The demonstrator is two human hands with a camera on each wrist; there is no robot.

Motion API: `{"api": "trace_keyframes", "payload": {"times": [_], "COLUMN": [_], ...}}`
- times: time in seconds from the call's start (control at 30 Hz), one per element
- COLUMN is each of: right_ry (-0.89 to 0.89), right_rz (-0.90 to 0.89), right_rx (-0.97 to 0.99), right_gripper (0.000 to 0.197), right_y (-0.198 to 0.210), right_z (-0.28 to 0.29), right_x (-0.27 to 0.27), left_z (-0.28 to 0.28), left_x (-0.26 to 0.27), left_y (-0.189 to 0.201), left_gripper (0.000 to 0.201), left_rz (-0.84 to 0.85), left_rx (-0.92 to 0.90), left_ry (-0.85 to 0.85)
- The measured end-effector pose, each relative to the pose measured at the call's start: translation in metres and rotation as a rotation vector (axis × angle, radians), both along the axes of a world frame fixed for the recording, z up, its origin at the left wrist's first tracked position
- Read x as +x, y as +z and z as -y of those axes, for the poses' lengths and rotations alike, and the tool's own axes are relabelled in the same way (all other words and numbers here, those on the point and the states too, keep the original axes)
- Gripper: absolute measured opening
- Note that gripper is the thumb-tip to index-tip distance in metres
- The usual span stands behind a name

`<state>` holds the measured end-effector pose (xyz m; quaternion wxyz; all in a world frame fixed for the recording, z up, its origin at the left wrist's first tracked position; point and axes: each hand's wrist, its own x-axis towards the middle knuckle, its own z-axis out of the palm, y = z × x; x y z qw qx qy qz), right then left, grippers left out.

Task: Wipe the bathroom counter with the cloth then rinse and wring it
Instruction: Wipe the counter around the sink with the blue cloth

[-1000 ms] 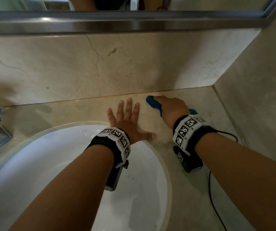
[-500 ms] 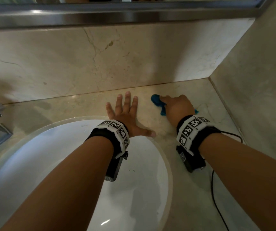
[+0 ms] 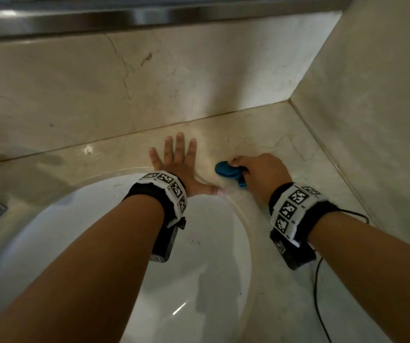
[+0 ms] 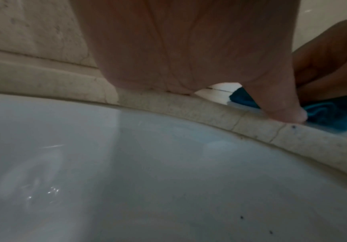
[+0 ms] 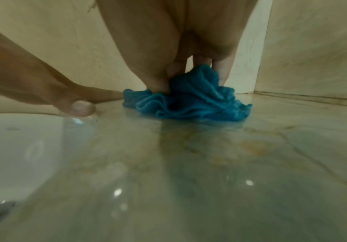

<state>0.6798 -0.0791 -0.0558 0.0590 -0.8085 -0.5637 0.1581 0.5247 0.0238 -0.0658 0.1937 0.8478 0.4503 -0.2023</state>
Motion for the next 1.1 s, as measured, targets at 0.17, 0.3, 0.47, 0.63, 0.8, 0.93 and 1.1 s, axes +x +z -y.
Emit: {"api": "trace_keyframes", "payload": {"times": [0.17,0.3,0.47,0.63,0.8,0.93,1.1], "right_ry": [-0.023,0.141,0.263,0.182,0.058,-0.045,-0.157], "right_rz": [0.014,0.006,-0.093,-0.328,-0.139,-0.032,0.01], "right_rx": [0.054,-0.029,-0.11,-0.04,0.085,0.116,0.063], "right_gripper": [0.046,0.047,0.042,0.035,0.04,0.036,0.042], "right_y": [0.008,0.003,0.012,0.01,-0.002,-0.006,-0.006], "right_z": [-0.015,-0.012,0.02,0.034,0.025,0.002,-0.026], "right_x": [-0.012,-0.015,-0.006,0.016,0.034,0.049,0.074], "left_z": [0.004,0.006,0.01,0.017,0.02,0.019,0.018], "left_x": [-0.004,-0.001,0.005,0.021,0.023,0.023,0.023], "left_y": [0.0,-0.001,0.0,0.002,0.0,0.002,0.001], "left_gripper": [0.098,0.064,0.061,0.071,0.094,0.101,0.106], "left_rz": [0.043,0.087,0.085,0.054,0.009,0.011,0.008], "left_rx": [-0.058,-0.057,-0.049,-0.012,-0.005,-0.025,-0.03], "left_ry": [0.018,0.074,0.135,0.157,0.13,0.134,0.129]}}
